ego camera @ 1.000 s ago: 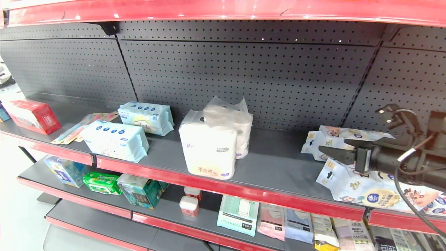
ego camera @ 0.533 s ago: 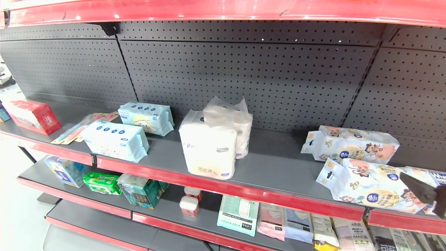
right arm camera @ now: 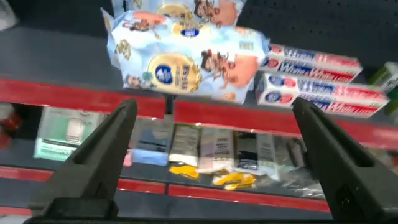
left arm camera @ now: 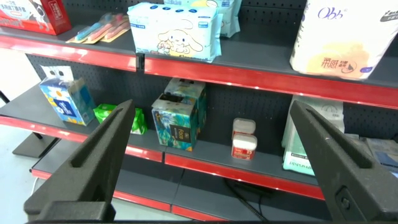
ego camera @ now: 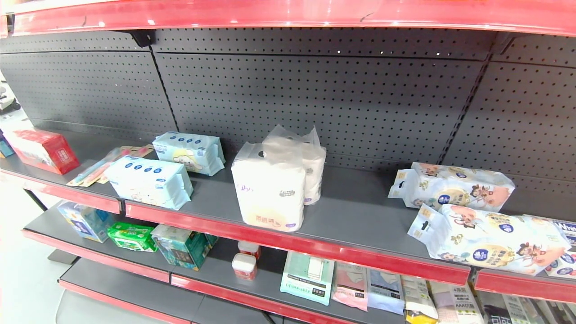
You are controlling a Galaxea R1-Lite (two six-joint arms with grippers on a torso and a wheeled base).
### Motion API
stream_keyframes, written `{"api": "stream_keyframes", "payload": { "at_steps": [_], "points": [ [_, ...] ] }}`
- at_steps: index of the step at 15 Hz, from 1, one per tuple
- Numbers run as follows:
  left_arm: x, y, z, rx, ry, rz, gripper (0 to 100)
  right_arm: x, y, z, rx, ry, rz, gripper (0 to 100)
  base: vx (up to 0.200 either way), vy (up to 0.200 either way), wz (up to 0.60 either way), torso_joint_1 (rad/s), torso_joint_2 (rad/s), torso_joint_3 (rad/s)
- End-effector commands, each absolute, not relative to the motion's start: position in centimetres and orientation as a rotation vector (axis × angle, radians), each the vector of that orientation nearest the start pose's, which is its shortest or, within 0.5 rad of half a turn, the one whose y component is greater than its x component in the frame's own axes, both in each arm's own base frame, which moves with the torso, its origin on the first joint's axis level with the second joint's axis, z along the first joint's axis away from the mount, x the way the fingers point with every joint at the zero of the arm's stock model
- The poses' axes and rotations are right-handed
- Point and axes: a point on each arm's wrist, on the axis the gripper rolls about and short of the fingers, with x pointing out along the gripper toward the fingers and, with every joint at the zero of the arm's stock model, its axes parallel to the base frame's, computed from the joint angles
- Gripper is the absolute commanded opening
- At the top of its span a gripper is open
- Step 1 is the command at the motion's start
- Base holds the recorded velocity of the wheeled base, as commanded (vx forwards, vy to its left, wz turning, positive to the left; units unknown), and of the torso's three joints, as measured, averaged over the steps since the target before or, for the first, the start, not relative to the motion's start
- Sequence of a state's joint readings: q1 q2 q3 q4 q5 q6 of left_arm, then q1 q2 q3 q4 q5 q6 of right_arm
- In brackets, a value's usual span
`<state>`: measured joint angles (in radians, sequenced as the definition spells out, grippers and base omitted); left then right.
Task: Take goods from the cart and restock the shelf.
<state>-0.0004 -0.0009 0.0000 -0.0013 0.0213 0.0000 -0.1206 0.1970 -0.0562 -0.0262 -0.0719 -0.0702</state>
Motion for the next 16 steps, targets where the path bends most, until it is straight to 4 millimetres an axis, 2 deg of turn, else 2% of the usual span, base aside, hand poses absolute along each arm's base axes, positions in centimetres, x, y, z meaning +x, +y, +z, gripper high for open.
{"api": "stream_keyframes", "payload": {
  "at_steps": [1,4,7,10,12,14,16],
  "points": [
    [-2.28,0.05,7.56,0.0,-0.002,0.021,100,-1.61,0.18,8.42,-0.031,0.077,-0.117,100,0.0,0.0,0.0,0.0,0.0,0.0],
    [-2.28,0.05,7.56,0.0,-0.002,0.021,100,-1.65,0.24,9.31,-0.043,0.064,-0.064,100,0.0,0.0,0.0,0.0,0.0,0.0],
    [-2.28,0.04,7.56,0.006,-0.001,0.018,100,-1.58,0.21,8.46,-0.057,0.072,-0.065,100,0.0,0.0,0.0,0.0,0.0,0.0],
    [-2.26,0.04,7.57,0.009,0.002,0.017,100,-1.64,-0.16,8.45,-0.066,0.075,-0.232,100,0.0,0.0,0.0,0.0,0.0,0.0],
    [-2.27,0.04,7.57,0.006,0.0,0.017,100,-1.65,-0.18,8.49,0.026,0.063,-0.248,100,0.0,0.0,0.0,0.0,0.0,0.0],
    [-2.28,0.04,7.56,0.009,-0.001,0.017,100,-1.77,0.0,8.37,-0.06,0.05,-0.068,100,0.0,0.0,0.0,0.0,0.0,0.0],
    [-2.28,0.04,7.56,0.011,-0.001,0.017,100,-2.15,-0.07,8.32,-0.081,0.007,-0.024,100,0.0,0.0,0.0,0.0,0.0,0.0]
  ]
}}
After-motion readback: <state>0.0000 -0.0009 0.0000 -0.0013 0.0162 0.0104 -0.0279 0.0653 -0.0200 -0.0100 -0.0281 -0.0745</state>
